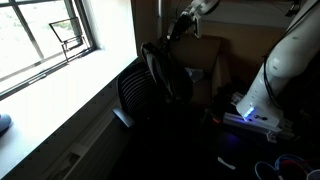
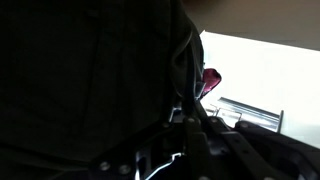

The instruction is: Move the bag from the brown chair to the black chair

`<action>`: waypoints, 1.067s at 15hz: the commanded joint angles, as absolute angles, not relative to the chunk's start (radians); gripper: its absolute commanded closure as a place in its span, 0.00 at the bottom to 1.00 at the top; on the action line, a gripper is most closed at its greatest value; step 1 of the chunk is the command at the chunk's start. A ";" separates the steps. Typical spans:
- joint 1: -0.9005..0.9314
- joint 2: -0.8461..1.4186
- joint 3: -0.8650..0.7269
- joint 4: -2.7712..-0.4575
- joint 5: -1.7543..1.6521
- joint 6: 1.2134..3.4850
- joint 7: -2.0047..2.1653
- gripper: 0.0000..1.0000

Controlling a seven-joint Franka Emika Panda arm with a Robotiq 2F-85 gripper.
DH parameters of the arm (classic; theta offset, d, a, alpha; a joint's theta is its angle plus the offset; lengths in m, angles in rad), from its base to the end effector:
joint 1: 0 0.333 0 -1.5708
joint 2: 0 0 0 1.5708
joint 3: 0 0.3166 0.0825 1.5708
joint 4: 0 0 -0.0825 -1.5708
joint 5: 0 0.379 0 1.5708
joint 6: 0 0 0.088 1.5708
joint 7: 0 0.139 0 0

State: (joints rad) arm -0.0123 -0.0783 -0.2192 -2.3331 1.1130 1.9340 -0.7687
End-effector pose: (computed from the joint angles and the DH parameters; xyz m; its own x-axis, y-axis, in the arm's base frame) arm 0.4853 -0.0237 0.3632 0.9776 -0.1520 0.1457 0.0392 -0.5486 -0.8351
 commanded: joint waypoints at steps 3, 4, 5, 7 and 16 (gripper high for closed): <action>-0.056 0.306 -0.148 -2.204 1.462 1.973 -0.898 0.99; -0.056 0.376 -0.136 -2.165 1.530 1.987 -0.914 0.99; -0.056 0.446 -0.122 -2.113 1.586 1.984 -0.943 0.99; -0.050 0.522 -0.101 -2.030 1.694 1.971 -0.951 0.99; -0.030 0.525 -0.025 -1.798 1.960 1.902 -0.838 0.99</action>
